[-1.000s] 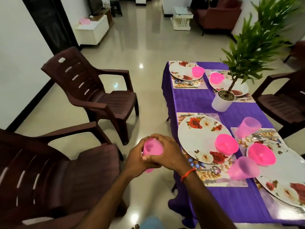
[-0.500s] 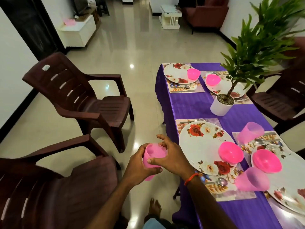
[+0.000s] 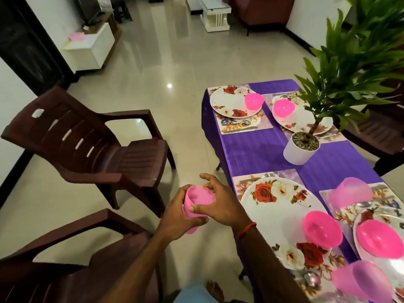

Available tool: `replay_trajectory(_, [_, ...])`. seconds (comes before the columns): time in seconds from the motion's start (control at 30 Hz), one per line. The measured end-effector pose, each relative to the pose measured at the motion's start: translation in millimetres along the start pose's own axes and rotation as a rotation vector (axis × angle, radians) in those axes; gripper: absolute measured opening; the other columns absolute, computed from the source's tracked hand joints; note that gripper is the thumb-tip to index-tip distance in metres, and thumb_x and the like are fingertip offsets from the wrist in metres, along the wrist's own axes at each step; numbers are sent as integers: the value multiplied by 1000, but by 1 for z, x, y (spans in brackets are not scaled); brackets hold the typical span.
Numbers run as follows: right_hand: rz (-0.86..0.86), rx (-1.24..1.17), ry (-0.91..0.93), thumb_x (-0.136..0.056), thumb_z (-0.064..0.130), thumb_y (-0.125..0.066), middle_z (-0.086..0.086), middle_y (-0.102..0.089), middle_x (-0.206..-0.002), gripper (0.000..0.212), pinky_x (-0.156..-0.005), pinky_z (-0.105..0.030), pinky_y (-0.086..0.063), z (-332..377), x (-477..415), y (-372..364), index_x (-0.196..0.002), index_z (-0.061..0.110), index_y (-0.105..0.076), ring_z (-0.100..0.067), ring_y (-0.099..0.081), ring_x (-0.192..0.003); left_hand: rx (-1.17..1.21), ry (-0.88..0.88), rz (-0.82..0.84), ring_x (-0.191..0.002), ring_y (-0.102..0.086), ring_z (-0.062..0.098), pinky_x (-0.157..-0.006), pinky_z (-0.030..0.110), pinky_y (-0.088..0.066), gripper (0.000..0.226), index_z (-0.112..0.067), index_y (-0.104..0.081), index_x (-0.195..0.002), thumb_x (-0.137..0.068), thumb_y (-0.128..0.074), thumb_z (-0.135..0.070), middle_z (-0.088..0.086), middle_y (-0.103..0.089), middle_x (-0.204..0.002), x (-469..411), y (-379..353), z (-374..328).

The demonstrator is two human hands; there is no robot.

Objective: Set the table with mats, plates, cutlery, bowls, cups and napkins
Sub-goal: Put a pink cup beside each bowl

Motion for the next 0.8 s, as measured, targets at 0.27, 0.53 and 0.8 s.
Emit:
replay_trajectory(0.27, [-23, 39, 12, -72, 53, -85, 2, -55, -136, 96, -90, -27, -47, 0, -50, 20, -150, 36, -33, -12, -49, -113, -36, 1, 35, -106, -61, 13, -65, 5, -51, 91, -37, -43, -133, -62, -99, -26, -23, -55, -120, -59, 8, -9])
replay_trajectory(0.53, [-82, 45, 13, -70, 51, -88, -2, -57, -137, 96, -93, -34, -56, 11, -133, 41, -150, 27, -39, -19, -57, -119, -38, -46, 94, -108, -62, 16, -74, 15, -54, 93, -38, -42, -136, -62, -98, -32, -17, -56, -123, -155, 32, -10])
replay_trajectory(0.8, [-121, 86, 24, -68, 47, -90, -7, -62, -132, 97, -90, -28, -55, 38, -215, 51, -149, 28, -40, -20, -60, -116, -35, -109, 143, -110, -65, 17, -89, 34, -62, 97, -35, -44, -137, -57, -98, -42, -13, -62, -123, -236, 72, -12])
Point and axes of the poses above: each hand's wrist, its own x-axis away from the middle knuckle, its own y-axis out of the back of the hand, z = x × y, the point moved 5 cm from there along -x, towards the middle knuckle
